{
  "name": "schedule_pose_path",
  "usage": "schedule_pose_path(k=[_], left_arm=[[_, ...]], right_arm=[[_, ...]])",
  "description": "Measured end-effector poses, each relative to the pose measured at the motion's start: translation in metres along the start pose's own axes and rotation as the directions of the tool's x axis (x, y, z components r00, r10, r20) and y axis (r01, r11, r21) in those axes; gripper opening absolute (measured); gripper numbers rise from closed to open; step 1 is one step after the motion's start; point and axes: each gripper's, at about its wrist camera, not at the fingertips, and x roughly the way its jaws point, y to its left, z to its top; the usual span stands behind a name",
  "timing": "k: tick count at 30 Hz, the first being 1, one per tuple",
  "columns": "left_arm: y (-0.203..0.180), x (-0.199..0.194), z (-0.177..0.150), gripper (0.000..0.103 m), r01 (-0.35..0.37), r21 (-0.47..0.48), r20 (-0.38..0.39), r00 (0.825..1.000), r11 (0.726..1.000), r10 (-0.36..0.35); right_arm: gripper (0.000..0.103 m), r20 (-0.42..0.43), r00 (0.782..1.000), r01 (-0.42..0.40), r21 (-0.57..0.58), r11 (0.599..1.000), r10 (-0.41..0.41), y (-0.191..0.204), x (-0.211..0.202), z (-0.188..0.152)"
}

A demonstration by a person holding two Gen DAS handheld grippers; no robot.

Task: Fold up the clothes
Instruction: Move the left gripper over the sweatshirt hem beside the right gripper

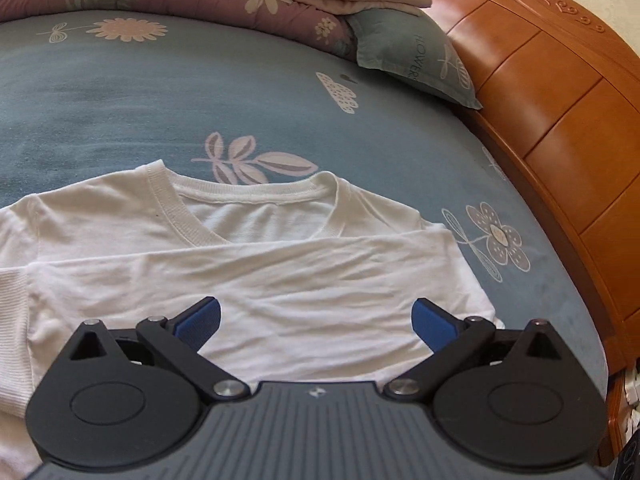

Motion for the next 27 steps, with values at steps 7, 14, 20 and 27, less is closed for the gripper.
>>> schedule_pose_path(k=[7,14,20,27], left_arm=[[0.011,-0.004,-0.024,0.101,-0.118,0.015,-0.038,0.992,0.993,0.118],[-0.014,-0.014,-0.005,0.101,-0.057,0.012,-0.019,0.998,0.998,0.057],[-0.009,0.006,-0.016,0.101,-0.098,-0.029,-0.121,0.988,0.995,0.094],[0.01,-0.052,-0.012,0.101,-0.141,-0.078,-0.078,0.988,0.987,0.135]], right_arm=[[0.103,0.002,1.0,0.015,0.017,1.0,-0.015,0.001,0.001,0.001],[0.103,-0.038,0.999,0.017,-0.005,1.0,-0.017,0.005,0.0,0.005],[0.103,-0.061,0.998,0.004,-0.013,1.0,-0.004,0.003,0.0,0.006],[0.103,-0.073,0.997,-0.012,-0.014,1.0,0.011,0.002,0.001,0.006]])
